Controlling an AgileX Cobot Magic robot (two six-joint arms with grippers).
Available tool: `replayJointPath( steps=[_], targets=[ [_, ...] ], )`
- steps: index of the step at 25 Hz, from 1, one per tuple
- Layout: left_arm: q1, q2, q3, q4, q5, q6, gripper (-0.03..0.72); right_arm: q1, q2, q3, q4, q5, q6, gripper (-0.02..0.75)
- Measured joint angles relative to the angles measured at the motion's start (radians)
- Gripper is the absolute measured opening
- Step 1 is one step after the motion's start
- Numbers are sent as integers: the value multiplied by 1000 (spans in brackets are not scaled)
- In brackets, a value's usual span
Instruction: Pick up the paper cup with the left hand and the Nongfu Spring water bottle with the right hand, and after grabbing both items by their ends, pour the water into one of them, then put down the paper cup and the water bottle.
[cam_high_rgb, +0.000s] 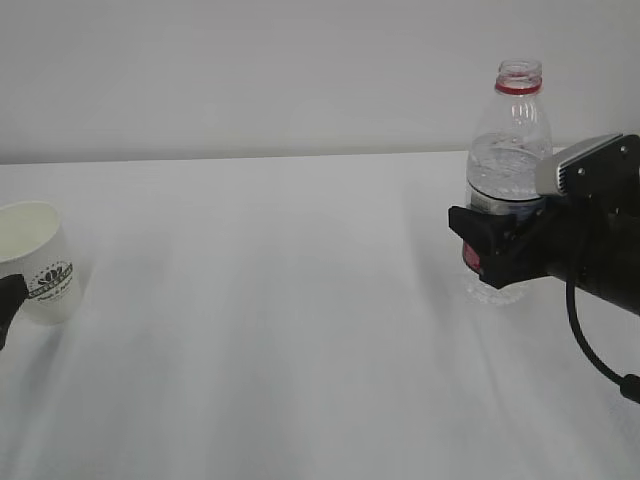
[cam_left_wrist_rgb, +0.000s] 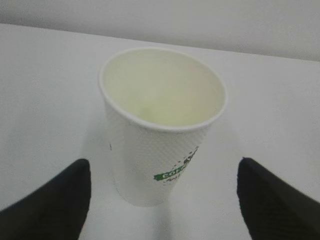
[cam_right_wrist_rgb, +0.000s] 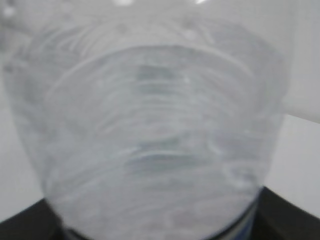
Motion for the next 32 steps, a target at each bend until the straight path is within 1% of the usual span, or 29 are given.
replayJointPath(
  steps=[8,20,32],
  targets=[
    [0,92,-48,6,0,68,678,0,0,0,0,0,0,486],
    [0,257,-124,16,0,73,680,0,0,0,0,0,0,486],
    [0,345,-227,16,0,75,681,0,0,0,0,0,-9,486]
  ],
)
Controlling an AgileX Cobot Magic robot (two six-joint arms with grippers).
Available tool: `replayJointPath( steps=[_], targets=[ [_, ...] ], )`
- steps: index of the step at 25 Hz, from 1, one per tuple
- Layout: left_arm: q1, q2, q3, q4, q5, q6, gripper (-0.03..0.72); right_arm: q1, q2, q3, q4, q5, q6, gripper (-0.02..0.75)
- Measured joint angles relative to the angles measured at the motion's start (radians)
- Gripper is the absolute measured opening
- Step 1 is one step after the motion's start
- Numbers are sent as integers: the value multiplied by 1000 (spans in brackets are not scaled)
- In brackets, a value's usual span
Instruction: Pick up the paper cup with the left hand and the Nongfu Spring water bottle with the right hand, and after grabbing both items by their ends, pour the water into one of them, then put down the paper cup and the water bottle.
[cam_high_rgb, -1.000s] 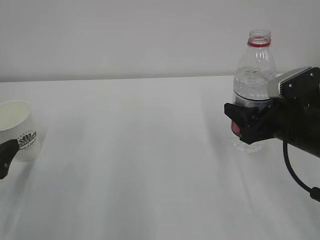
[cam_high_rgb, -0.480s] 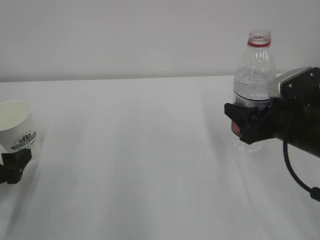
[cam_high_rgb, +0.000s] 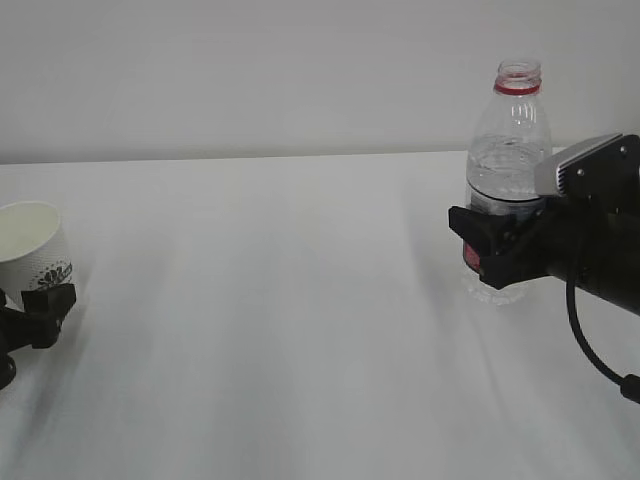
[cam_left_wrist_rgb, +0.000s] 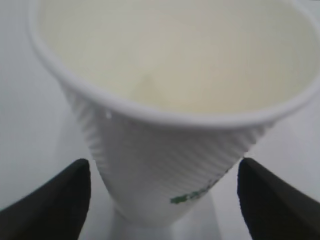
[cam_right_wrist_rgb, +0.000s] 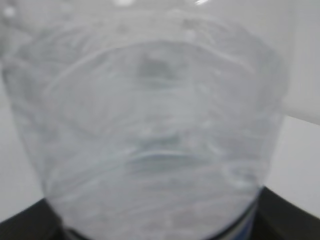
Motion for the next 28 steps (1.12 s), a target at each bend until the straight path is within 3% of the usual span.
replayJointPath(
  steps=[28],
  targets=[
    [0,128,-177,-15,-4,2,680,0,0,0,8,0,-42,486]
  ],
)
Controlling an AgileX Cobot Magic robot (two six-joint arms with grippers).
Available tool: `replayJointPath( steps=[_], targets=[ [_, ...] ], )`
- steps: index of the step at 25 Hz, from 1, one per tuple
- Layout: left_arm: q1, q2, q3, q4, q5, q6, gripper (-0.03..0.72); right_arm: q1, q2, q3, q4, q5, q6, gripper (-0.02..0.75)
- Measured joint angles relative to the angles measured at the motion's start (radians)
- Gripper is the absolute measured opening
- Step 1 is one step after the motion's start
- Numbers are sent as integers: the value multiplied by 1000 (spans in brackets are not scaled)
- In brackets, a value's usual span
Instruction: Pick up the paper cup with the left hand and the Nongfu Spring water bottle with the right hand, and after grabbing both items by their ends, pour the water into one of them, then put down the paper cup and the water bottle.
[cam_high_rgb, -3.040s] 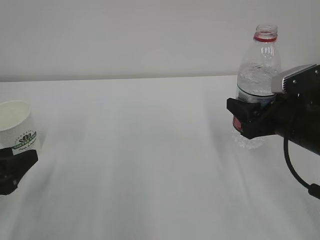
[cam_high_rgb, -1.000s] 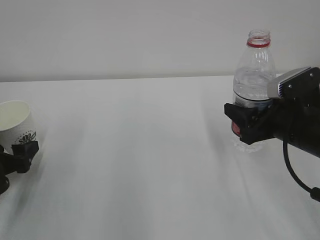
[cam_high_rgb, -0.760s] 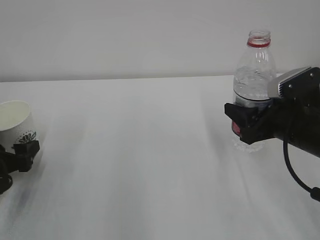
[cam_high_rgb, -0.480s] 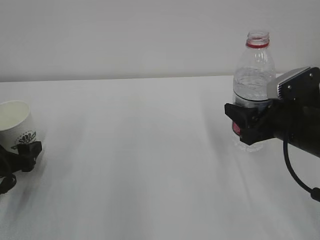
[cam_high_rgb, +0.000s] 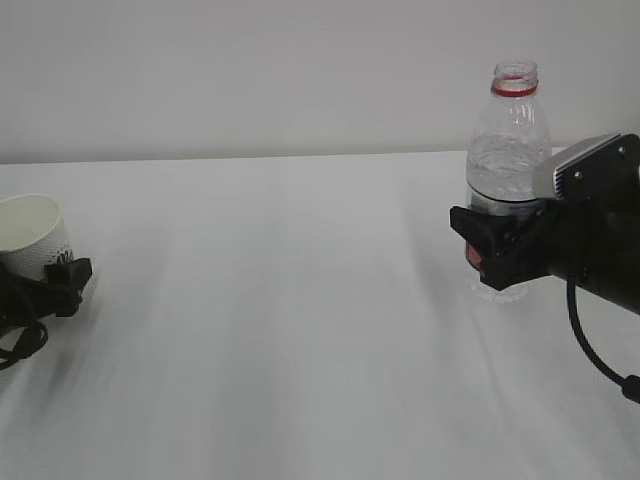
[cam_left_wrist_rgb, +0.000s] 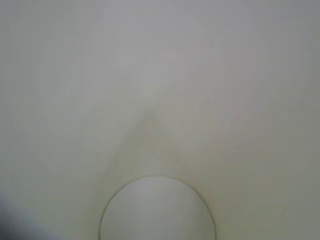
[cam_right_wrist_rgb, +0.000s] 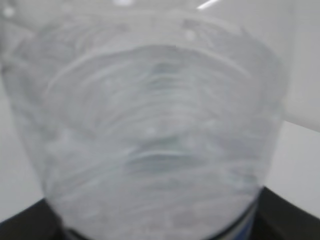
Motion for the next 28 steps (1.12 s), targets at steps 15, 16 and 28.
replayJointPath(
  steps=[15,16,28],
  targets=[
    [0,2,-3,0,0,0,586,0,0,0,1,0,-2,486],
    [0,2,-3,0,0,0,586,0,0,0,1,0,-2,486],
    [0,-12,-3,108,0,0,583,0,0,0,6,0,-3,486]
  ],
)
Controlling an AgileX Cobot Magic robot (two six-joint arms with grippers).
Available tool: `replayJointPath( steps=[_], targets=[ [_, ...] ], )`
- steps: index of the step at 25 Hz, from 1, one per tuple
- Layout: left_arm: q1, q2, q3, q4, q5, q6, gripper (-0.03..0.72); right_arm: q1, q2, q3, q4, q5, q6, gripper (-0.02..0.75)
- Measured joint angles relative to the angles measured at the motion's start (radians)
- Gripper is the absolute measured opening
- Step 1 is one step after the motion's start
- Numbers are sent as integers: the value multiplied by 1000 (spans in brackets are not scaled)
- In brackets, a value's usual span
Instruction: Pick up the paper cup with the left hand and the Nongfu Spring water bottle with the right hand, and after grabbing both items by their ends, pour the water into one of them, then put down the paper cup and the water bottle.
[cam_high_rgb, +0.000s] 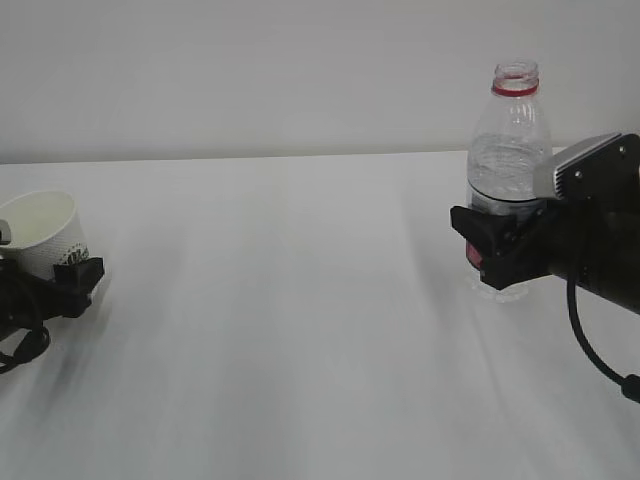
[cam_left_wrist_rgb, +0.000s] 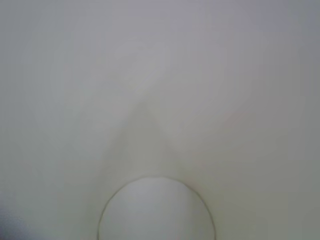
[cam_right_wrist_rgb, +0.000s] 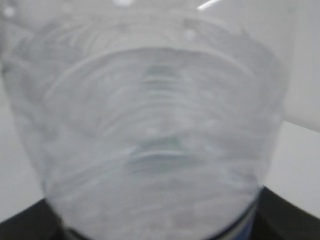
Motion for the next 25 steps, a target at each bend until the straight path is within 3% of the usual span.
replayJointPath(
  steps=[9,19,25],
  targets=[
    [0,-91,0,138,0,-14,582,0,0,0,4,0,0,485],
    [0,-106,0,433,0,-180,581,0,0,0,13,0,-2,485],
    [-8,-107,0,539,0,-242,581,0,0,0,34,0,-2,485]
  ],
)
